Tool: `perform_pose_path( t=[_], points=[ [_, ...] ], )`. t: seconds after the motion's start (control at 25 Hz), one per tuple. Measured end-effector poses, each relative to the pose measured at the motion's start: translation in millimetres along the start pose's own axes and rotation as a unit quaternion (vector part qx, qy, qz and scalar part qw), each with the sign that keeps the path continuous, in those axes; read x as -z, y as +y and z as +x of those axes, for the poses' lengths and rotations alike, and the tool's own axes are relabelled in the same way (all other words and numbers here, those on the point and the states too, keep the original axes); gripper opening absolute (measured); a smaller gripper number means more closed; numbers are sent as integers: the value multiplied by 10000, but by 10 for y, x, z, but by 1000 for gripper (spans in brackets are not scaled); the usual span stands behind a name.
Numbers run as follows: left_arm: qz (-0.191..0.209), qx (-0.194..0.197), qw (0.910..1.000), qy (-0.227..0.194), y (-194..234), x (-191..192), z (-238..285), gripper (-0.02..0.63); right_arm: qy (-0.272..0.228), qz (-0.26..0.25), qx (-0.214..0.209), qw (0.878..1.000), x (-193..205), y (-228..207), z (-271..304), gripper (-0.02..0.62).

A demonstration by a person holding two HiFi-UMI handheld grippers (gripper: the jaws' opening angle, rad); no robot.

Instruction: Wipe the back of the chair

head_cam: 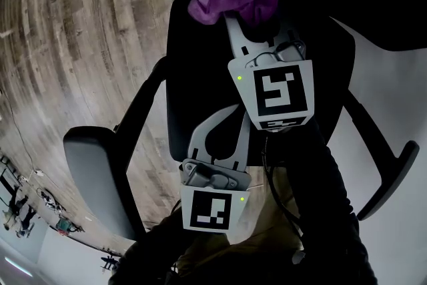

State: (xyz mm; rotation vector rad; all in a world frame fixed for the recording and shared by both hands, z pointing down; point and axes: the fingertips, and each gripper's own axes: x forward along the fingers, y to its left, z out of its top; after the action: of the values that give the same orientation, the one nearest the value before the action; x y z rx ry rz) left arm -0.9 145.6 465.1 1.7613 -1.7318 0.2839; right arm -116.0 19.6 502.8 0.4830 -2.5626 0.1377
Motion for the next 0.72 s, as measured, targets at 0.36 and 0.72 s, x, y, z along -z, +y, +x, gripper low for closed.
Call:
perform_pose_path(
  t=[0.36, 0.72],
  points=[
    [81, 50, 10000, -9, -110, -88, 59, 0, 54, -25, 107, 9999, 11, -178, -134, 63],
    [230, 54, 9997, -6, -380, -148, 148, 0, 60, 75, 316, 9995, 107, -527, -452, 63]
  ],
)
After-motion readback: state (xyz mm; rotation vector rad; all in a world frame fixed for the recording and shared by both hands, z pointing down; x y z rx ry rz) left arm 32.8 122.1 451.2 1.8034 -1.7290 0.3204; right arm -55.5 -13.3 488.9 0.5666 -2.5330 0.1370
